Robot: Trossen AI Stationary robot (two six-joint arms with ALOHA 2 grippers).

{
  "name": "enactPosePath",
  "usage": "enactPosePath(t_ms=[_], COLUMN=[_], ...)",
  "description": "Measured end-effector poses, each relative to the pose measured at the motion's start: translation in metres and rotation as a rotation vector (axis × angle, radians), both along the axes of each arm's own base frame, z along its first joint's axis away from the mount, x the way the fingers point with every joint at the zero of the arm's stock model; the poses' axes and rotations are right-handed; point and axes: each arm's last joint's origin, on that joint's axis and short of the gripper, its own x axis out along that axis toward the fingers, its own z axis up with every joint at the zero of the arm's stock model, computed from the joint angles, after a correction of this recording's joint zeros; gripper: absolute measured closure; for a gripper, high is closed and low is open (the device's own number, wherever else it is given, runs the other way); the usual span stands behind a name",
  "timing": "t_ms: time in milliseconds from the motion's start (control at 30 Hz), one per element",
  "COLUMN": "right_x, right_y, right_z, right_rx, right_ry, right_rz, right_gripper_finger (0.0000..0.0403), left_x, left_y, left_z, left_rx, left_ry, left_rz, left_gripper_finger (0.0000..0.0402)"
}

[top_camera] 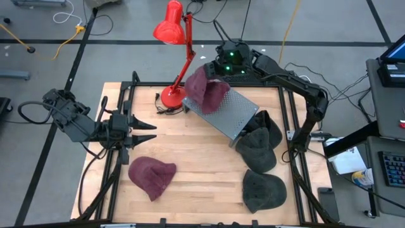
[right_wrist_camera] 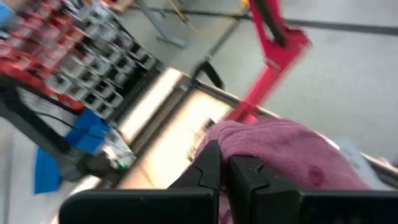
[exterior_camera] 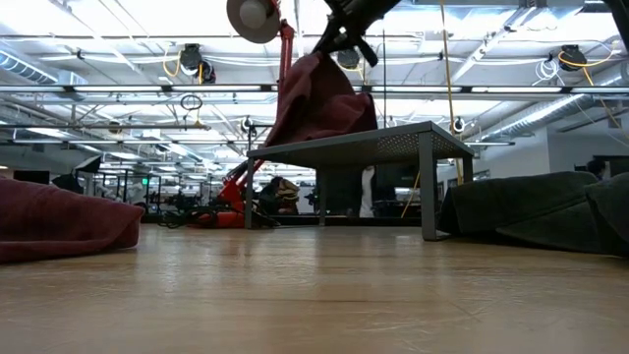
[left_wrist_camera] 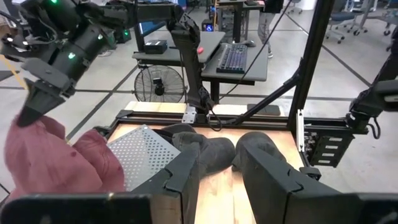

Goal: Pick & Place hat
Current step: Stack the red cap on top of the red cap on the shelf

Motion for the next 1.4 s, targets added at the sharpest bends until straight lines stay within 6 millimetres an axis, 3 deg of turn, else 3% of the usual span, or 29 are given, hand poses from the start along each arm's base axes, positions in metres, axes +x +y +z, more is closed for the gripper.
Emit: enactPosePath(t_ms=[300, 533, 1033, 1200, 1400], right_x=[-0.012, -0.008, -0.013, -0.014, -0.017], right_y=[0.007, 0.018, 0.026, 0.025, 0.027], right_z=[-0.011, -0.027, -0.067, -0.07, -0.067], right_rx=[-0.01, -0.067, 0.06, 0.059, 0.037], right_ry=[0.204, 0.324, 0.425, 0.429, 0.437], right_rz=[0.025, 0.077, 0.046, 0.051, 0.069], right_gripper_finger=[0.0403, 0.0403, 0.0401, 0.0399, 0.0353], left_x=[0.0, 0.0, 0.0, 0.0, 0.0], left_y=[0.0, 0.0, 0.0, 0.0, 0.0], left_z=[-0.001, -0.002, -0.003, -0.003, -0.003], left_rx=[0.012, 0.026, 0.042, 0.003, -0.052], left_ry=[0.009, 0.02, 0.029, 0.026, 0.021], left_rz=[-0.003, -0.005, -0.006, 0.003, 0.016], left_gripper_finger=[0.0282, 0.0282, 0.0282, 0.0282, 0.0282])
